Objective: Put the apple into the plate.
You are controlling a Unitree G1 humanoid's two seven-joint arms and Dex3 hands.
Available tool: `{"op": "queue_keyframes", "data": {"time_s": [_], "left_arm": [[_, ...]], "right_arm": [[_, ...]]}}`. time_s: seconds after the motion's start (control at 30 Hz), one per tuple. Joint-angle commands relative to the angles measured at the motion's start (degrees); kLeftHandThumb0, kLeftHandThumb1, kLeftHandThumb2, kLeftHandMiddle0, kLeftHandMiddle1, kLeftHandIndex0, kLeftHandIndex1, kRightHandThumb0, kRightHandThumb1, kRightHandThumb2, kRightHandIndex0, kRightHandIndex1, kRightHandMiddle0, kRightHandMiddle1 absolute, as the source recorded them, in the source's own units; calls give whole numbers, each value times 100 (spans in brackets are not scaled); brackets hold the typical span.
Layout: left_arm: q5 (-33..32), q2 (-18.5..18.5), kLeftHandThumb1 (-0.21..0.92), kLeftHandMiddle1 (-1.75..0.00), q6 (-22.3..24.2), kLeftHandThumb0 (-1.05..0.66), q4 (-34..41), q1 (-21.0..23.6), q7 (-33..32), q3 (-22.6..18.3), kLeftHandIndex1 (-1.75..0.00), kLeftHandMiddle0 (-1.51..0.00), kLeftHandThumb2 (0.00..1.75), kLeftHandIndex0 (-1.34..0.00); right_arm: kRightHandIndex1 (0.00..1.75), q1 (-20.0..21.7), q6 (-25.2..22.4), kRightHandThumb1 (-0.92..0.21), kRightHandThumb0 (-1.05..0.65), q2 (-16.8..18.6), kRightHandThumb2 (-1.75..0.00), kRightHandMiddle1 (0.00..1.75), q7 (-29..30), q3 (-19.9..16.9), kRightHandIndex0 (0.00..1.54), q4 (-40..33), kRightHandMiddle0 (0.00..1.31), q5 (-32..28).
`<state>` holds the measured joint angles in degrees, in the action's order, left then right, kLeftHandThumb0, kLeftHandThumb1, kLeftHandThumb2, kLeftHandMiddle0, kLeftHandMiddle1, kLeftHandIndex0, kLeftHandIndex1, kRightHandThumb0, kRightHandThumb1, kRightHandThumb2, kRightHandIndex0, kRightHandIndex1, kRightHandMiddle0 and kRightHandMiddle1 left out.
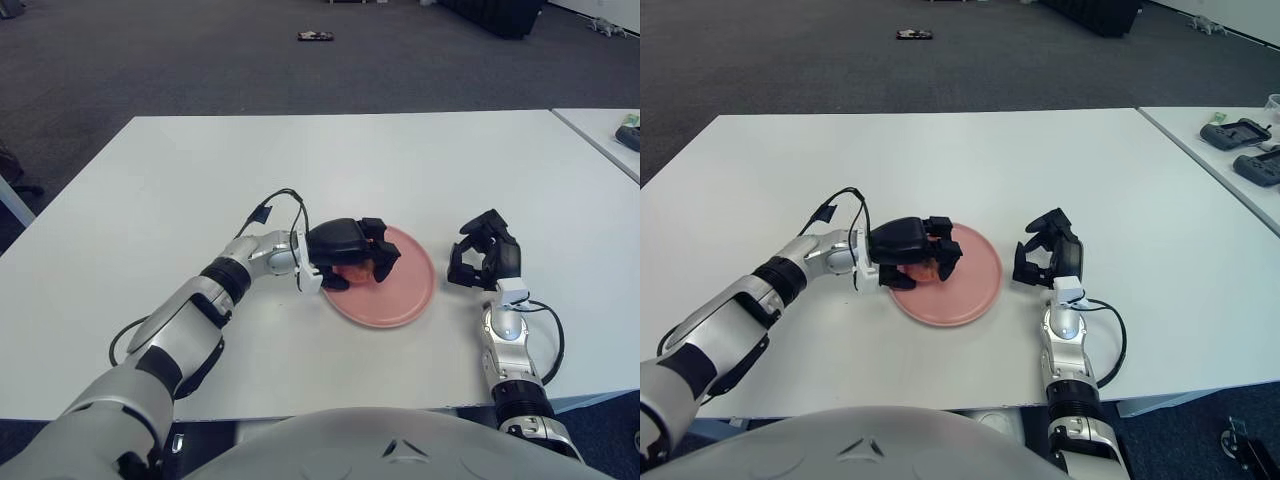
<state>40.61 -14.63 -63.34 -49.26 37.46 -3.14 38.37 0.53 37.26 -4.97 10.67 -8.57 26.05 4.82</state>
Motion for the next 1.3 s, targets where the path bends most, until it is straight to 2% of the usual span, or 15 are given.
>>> {"op": "queue_keyframes", "data": {"time_s": [0.0, 0.03, 0.07, 0.2, 0.23, 0.27, 0.33, 0.47, 0.57, 0.9, 1.1, 1.27], "left_arm": [[-109, -56, 48, -138, 78, -41, -68, -302, 459, 93, -157, -15, 104, -20], [-176, -61, 47, -116, 76, -52, -52, -317, 510, 78, -142, -10, 103, -12], [-251, -69, 46, -100, 85, -59, -37, -334, 580, 63, -133, -6, 103, -8], [-532, -100, 46, -61, 197, -69, 36, -441, 842, 1, -107, -2, 100, -2], [-599, -107, 51, -39, 239, -75, 57, -483, 901, -22, -82, -1, 93, -1], [-649, -115, 55, -25, 279, -79, 73, -529, 931, -51, -66, -1, 87, -1], [-711, -109, 64, -13, 360, -85, 107, -592, 974, -99, -42, 0, 73, 0], [-788, -88, 81, -3, 481, -95, 157, -661, 1055, -164, -10, 0, 46, 0], [-747, -81, 87, -1, 524, -99, 184, -660, 1040, -187, -3, 0, 36, 0], [-490, -104, 92, 0, 549, -105, 234, -632, 784, -238, 0, 0, 24, 0], [-665, -102, 92, 0, 560, -105, 284, -634, 890, -356, 0, 0, 24, 0], [-1022, -173, 91, 0, 640, -105, 471, -578, 1131, -604, 0, 0, 23, 0]], "right_arm": [[171, -186, -34, -21, -1, 85, -145, 175, 50, 46, 69, 137, 47, 57], [172, -192, -84, -22, -1, 87, -144, 175, 66, 47, 69, 115, 46, 75], [172, -199, -136, -22, -1, 85, -144, 175, 74, 47, 68, 92, 46, 86], [173, -222, -327, -23, -1, 54, -143, 175, 81, 52, 68, 24, 45, 120], [174, -227, -377, -23, -1, 44, -144, 175, 84, 53, 68, 13, 45, 129], [174, -224, -413, -23, -1, 39, -144, 175, 90, 56, 68, 10, 45, 138], [174, -220, -447, -21, -1, 36, -146, 175, 91, 57, 69, 9, 46, 138], [175, -217, -464, -13, -1, 32, -155, 175, 82, 57, 75, 18, 52, 121], [175, -217, -449, -10, -1, 31, -158, 174, 69, 59, 77, 36, 54, 107], [175, -218, -410, -9, -1, 31, -159, 174, 74, 52, 77, 73, 55, 97], [175, -229, -450, -12, -1, 11, -156, 175, 46, 57, 75, 63, 53, 95], [175, -227, -436, -14, -1, 8, -153, 175, 50, 55, 73, 79, 51, 93]]}}
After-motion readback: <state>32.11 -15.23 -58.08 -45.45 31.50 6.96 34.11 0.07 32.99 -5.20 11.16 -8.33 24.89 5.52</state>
